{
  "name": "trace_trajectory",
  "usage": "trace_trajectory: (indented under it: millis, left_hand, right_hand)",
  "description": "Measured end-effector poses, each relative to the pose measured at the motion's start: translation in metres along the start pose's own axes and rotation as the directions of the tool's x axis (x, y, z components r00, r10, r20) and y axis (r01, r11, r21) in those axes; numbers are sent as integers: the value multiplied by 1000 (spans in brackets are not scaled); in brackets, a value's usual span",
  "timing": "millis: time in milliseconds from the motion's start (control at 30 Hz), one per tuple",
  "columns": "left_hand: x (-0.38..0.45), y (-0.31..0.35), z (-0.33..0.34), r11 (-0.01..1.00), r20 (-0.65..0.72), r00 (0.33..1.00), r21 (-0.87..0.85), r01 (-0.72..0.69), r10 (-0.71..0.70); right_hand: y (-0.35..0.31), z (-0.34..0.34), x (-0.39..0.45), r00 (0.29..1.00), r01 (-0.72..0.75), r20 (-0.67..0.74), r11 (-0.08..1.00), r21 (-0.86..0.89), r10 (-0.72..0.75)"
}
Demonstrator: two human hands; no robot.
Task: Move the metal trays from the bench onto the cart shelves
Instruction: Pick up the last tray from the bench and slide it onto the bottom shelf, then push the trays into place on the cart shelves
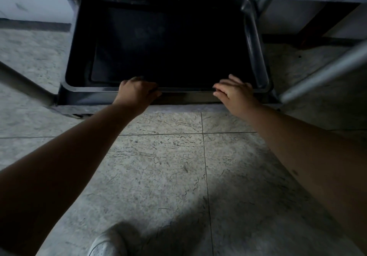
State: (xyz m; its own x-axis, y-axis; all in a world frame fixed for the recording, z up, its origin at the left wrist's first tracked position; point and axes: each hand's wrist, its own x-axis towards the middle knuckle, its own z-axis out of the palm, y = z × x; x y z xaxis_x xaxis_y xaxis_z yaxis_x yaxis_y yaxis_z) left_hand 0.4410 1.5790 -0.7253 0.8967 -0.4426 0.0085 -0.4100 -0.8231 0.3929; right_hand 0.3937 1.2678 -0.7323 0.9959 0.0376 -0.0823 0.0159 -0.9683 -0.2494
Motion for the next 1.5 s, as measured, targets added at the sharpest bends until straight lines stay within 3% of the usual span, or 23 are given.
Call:
trace_trajectory:
  millis: [133, 333, 467, 633, 867, 1067, 1300, 1500]
  left_hand:
    - [-18, 22, 3, 967, 184, 966, 211, 142, -182]
    - [-97, 83, -47, 963, 307, 920, 192, 190, -242]
    - [-154, 138, -134, 937, 412, 855, 281, 209, -314]
    - [-200, 233, -294, 916, 423, 822, 293, 274, -381]
    - [-223, 364, -531, 940, 268, 913, 239, 245, -307]
    - [-235, 398, -663, 953, 80, 974, 239, 186, -210]
    - [-233, 370, -733, 926, 30, 991, 362, 109, -128]
    - [-228, 335, -750, 923, 72, 993, 379, 63, -97]
  right_hand:
    - [-20, 0, -12, 963, -155, 186, 963, -222, 197]
    - [-73, -43, -90, 934, -73, 331, 981, -179, 130]
    - [-107, -122, -152, 889, -105, 430, 984, -147, 159]
    - [-158, -282, -223, 849, -132, 502, 986, -106, 168]
    - [-244, -530, -291, 908, -102, 403, 993, -52, 114]
    - [-306, -675, -296, 982, -33, 184, 995, -98, 51]
    - [-348, -720, -274, 998, -64, 18, 994, -89, 66]
    - [-368, -719, -267, 995, -98, -13, 991, -90, 97]
